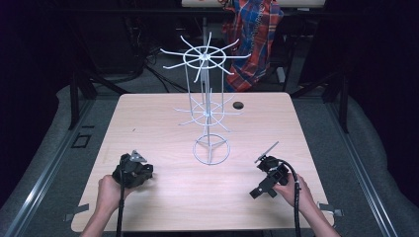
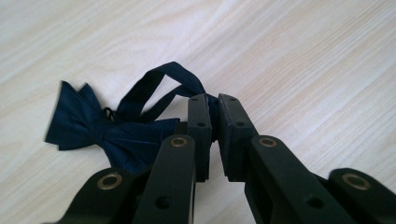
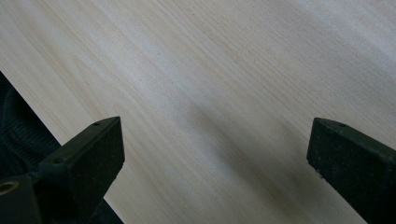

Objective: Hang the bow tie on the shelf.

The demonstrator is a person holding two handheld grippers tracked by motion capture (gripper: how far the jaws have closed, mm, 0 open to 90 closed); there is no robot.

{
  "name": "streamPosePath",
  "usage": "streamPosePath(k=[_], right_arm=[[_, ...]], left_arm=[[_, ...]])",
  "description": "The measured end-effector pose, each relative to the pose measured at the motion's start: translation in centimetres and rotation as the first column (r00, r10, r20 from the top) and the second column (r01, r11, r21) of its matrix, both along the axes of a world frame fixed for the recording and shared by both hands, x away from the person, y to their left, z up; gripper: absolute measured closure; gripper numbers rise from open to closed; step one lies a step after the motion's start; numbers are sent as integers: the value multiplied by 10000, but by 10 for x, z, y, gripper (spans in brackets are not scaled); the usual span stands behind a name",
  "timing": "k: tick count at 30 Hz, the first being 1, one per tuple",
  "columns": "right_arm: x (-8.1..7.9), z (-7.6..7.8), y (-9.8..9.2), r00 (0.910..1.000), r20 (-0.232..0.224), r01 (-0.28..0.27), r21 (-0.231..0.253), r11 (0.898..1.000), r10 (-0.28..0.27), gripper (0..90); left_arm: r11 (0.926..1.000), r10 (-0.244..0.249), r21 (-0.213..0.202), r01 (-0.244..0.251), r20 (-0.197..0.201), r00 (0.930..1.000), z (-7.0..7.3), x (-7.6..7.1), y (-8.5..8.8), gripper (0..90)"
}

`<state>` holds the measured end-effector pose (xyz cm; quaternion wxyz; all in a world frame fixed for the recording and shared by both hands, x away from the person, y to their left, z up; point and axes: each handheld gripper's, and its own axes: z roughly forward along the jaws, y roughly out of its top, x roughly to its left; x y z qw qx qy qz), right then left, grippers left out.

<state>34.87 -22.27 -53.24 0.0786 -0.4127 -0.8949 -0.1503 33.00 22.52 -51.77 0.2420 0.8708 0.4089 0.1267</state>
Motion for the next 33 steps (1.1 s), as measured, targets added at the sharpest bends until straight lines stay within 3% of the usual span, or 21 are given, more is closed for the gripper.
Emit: streamPosePath(k=[4, 7, 13, 18, 33], right_arm=[[0, 0, 0, 10000, -13, -8, 1, 10000, 8, 36], [0, 0, 0, 9999, -111, -33, 13, 10000, 34, 36], [0, 0, 0, 9999, -103, -15, 7, 10000, 15, 38], [0, -1, 1, 9999, -117, 38, 63, 10000, -37, 37], [0, 0, 0, 9999, -108, -37, -58, 10000, 36, 37]], left_arm=[[9997, 35, -230, -30, 235, 9997, 7, -2, 2, 845], [9979, 160, -636, -127, 525, 9985, 17, -4, 6, 845], [9943, 241, -1050, -162, 744, 9969, 27, -7, 11, 844], [9853, 388, -1694, -215, 993, 9943, 39, -9, 16, 844], [9738, 352, -2273, -31, 1374, 9899, 56, -11, 18, 844]])
